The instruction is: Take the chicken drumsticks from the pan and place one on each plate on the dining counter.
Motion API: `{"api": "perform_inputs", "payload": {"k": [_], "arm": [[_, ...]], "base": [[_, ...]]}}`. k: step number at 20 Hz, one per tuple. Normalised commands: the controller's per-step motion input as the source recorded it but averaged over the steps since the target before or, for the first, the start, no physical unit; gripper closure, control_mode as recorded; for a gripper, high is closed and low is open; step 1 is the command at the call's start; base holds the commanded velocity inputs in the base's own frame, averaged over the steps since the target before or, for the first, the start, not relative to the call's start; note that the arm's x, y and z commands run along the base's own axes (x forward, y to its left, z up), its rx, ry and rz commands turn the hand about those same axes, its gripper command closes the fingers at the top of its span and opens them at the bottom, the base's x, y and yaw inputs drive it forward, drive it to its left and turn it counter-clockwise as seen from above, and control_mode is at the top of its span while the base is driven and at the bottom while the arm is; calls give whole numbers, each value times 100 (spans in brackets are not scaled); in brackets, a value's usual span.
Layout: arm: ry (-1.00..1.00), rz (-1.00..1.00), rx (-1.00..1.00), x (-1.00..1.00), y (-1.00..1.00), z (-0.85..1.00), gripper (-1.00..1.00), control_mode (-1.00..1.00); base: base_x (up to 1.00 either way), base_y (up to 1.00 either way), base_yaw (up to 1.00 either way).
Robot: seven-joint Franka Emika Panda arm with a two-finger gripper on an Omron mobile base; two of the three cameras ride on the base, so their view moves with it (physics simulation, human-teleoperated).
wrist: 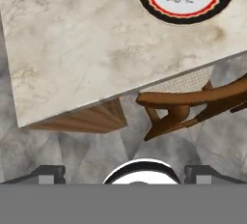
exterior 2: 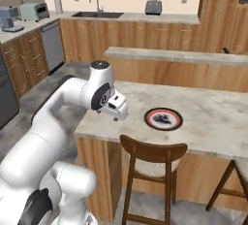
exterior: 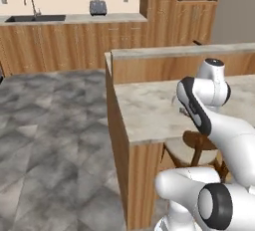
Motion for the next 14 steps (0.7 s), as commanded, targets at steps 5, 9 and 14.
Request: {"api": "perform_inputs", "payload": {"k": [5,9,14], "arm": [[0,0,0,0,0,0,-100,100],[0,0,0,0,0,0,-100,100],[0,0,0,0,0,0,-100,100]], "base": [[49,100,-20],[44,100,-22],[21,100,-26]]}}
